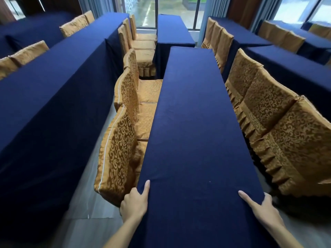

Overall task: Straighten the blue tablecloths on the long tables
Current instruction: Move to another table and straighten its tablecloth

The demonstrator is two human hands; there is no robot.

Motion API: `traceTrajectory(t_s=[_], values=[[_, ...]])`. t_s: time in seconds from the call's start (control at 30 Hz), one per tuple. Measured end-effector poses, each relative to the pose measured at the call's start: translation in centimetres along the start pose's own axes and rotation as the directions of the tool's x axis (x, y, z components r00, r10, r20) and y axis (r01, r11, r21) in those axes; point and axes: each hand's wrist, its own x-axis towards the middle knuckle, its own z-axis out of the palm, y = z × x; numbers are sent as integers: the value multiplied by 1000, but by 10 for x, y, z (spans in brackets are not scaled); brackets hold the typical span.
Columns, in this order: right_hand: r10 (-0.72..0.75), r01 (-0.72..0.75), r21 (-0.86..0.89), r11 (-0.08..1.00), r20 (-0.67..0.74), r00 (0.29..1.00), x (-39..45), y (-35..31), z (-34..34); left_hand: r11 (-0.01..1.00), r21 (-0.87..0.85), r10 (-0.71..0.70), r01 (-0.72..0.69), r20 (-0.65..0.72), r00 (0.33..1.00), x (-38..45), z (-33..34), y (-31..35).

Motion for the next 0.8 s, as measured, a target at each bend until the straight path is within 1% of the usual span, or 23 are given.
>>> traceTrajectory(t_s=[0.1, 0.23, 0.33, 0.43, 0.5, 0.67, 0.8], values=[[-31, 31, 24, 999, -7, 1000, 9, 3, 0, 1000, -10, -20, 20, -30, 999, 3, 3, -1], [-87, 87, -7, 996, 3, 996, 18, 8, -2, 995, -63, -78, 76, -20, 997, 6, 3, -3], [-104, 100, -74, 992, -50, 993, 20, 9, 1, 996, -65, -67, 65, -25, 997, 9, 4, -5], [-124, 101, -146, 984, -155, 980, 19, 11, 9, 996, -82, -31, 28, -36, 999, 14, 8, -12], [-131, 96, -179, 979, -198, 971, 19, 9, 12, 998, -55, -19, 17, -39, 999, 15, 8, -14], [-146, 108, -169, 980, -231, 962, 23, 11, 12, 997, -81, 8, -10, -27, 1000, 16, 8, -16], [-141, 107, -157, 982, -223, 964, 28, 15, 13, 995, -101, 10, -13, -36, 999, 18, 10, -21]])
